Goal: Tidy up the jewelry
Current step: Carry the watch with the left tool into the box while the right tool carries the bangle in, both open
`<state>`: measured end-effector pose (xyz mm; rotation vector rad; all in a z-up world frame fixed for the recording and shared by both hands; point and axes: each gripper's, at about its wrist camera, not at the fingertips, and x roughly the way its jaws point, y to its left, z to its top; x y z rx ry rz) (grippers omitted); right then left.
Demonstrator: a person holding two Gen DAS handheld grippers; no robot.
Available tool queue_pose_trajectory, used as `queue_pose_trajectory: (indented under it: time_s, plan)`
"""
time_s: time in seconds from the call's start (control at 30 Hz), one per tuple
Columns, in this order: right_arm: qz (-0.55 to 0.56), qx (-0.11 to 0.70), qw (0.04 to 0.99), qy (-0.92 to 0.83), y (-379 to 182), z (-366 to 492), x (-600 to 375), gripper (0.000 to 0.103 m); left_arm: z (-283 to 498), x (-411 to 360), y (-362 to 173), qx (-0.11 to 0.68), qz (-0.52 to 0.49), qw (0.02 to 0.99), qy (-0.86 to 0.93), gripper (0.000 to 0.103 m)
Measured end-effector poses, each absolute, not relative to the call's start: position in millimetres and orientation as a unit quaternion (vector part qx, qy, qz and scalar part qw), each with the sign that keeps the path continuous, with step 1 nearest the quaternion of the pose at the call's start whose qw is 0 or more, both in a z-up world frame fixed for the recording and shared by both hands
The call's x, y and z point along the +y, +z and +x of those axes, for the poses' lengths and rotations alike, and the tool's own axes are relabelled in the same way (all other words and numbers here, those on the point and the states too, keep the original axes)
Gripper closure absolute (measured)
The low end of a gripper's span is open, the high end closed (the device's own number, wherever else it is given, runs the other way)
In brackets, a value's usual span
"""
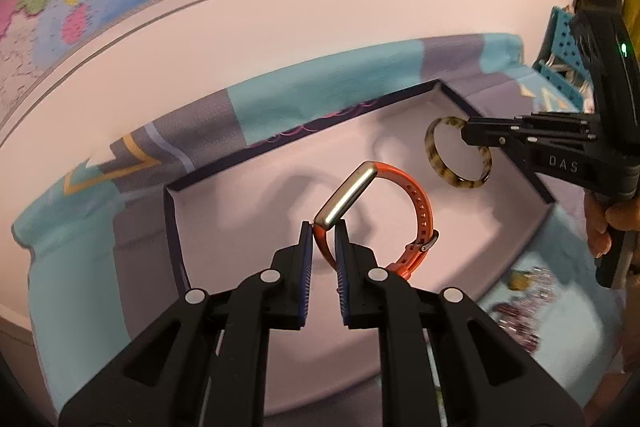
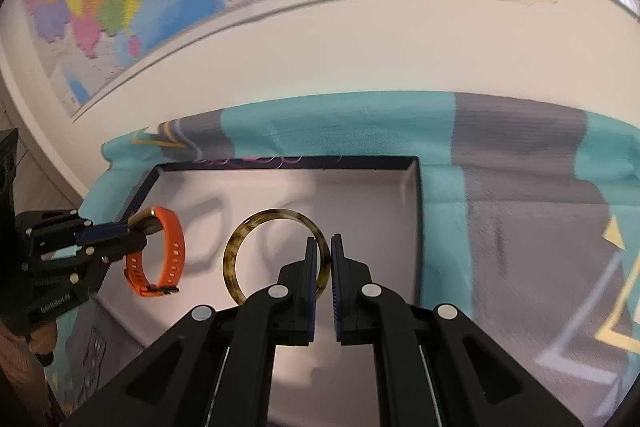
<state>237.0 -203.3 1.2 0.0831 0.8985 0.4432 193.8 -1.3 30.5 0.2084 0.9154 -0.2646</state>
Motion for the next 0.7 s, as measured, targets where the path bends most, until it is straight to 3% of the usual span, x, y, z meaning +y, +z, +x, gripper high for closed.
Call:
queue_pose_trajectory:
  time_s: [0.7]
  plan:
    - [0.047,0.474,0.864,0.163,-19.0,282.0,-170.3,0.096,264.4,-0.1,4.4,0.472,0.128,0.864,-0.119,0.093]
